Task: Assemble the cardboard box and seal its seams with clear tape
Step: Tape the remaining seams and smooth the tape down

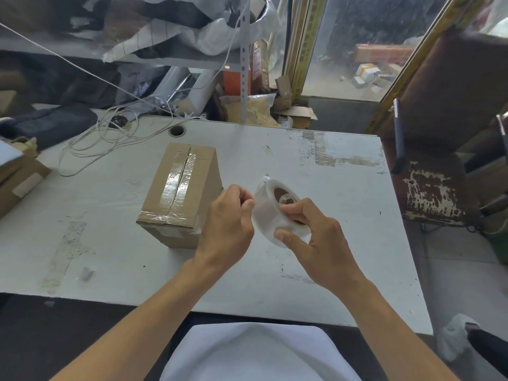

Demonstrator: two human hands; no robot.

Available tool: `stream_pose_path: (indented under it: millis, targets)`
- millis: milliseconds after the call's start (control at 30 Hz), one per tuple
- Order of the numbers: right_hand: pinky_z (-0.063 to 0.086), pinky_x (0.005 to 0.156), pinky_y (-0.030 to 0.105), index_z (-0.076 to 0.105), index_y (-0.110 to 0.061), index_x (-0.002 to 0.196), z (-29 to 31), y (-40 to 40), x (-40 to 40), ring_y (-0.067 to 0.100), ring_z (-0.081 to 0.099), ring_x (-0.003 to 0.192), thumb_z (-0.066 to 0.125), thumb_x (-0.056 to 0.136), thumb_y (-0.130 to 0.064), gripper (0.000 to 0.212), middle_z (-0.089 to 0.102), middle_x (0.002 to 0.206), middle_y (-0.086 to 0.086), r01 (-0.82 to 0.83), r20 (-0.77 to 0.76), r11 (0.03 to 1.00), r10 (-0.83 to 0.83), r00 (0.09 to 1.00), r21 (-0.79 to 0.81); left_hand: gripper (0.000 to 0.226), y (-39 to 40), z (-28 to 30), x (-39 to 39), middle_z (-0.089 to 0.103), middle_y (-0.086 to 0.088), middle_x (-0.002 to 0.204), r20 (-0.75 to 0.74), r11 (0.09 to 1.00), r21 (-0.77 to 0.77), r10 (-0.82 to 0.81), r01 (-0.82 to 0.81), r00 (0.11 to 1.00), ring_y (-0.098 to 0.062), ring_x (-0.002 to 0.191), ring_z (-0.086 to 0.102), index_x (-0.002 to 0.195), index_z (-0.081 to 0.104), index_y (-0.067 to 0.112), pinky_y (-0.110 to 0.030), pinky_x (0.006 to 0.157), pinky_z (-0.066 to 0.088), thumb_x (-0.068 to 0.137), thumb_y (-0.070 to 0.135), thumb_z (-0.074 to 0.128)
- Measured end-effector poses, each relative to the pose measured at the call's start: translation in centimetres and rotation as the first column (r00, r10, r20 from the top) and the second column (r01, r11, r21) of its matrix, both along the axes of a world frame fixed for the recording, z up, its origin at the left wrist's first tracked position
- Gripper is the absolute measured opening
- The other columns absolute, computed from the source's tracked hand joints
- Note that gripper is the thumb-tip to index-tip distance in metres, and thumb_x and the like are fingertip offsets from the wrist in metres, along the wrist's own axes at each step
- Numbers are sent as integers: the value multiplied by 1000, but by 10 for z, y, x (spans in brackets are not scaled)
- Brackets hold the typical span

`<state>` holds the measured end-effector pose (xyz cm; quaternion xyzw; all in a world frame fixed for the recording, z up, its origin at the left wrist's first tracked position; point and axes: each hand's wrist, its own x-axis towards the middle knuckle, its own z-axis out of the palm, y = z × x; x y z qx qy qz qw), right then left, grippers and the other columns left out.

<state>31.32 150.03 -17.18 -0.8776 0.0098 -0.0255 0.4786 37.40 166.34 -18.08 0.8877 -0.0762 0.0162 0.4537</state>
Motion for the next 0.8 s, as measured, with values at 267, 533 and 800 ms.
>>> stream_pose_path:
  millis: [267,533,800]
  targets:
    - [43,80,6,59,-22,109,3,-1,0,1,59,99,76,84,-17,31,66,107,-15,-11,0,1000,11,1000,11,24,5,4,-2,51,8,78,-45,997,-38,-63,62,997,-5,69,47,82,46,25,-14,60,35,100,8,48]
    - [43,82,6,61,-23,110,4,-7,10,1,61,103,75,84,-17,30,65,112,-15,16,-12,1000,-16,1000,18,13,10,7,-8,53,8,80,-23,975,-141,-179,174,984,-5,71,47,85,49,21,-15,64,36,96,16,45]
    - [47,77,10,59,-18,110,10,-9,18,-1,64,93,73,87,-24,28,68,101,-9,-77,11,997,77,997,-8,30,7,21,-2,70,7,85,-67,970,-238,-70,52,995,-10,81,68,79,53,27,-25,72,53,79,25,83]
